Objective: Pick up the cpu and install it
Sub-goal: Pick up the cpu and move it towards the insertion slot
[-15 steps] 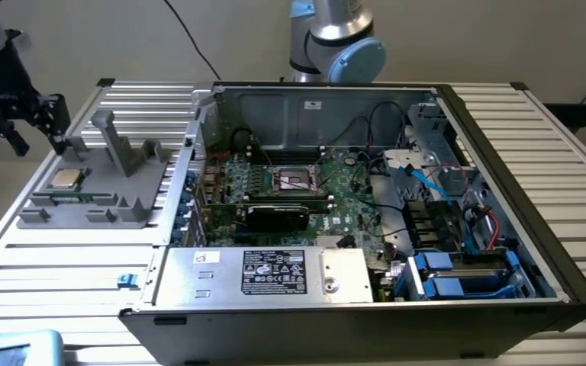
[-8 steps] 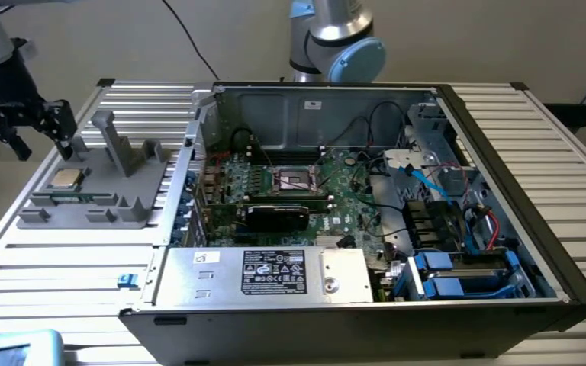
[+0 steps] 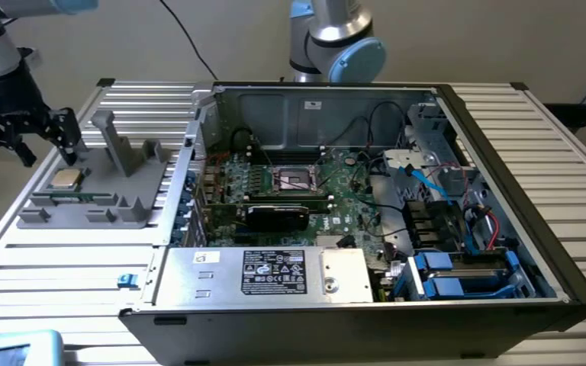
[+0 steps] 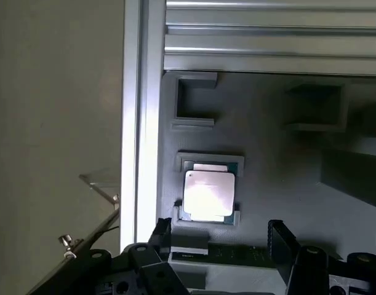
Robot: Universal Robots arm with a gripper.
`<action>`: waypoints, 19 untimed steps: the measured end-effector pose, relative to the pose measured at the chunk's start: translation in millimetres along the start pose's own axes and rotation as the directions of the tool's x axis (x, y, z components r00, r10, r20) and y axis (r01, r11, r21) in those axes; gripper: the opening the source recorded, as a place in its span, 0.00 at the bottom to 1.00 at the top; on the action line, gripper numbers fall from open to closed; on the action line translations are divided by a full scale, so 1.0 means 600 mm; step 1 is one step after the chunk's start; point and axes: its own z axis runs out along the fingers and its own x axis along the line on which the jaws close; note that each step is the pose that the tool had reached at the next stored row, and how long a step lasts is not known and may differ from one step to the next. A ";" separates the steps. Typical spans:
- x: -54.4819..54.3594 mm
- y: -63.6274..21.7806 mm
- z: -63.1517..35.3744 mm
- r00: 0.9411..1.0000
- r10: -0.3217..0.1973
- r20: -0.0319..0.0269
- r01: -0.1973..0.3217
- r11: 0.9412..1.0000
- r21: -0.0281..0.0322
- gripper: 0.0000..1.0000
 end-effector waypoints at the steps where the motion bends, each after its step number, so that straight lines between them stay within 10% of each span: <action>1: 0.000 0.000 0.003 1.000 0.000 0.000 0.000 1.000 0.000 0.74; 12: -0.001 0.008 0.036 1.000 0.000 0.000 0.000 1.000 -0.003 0.74; 19: 0.001 0.010 0.055 1.000 -0.001 0.001 0.001 1.000 -0.017 0.74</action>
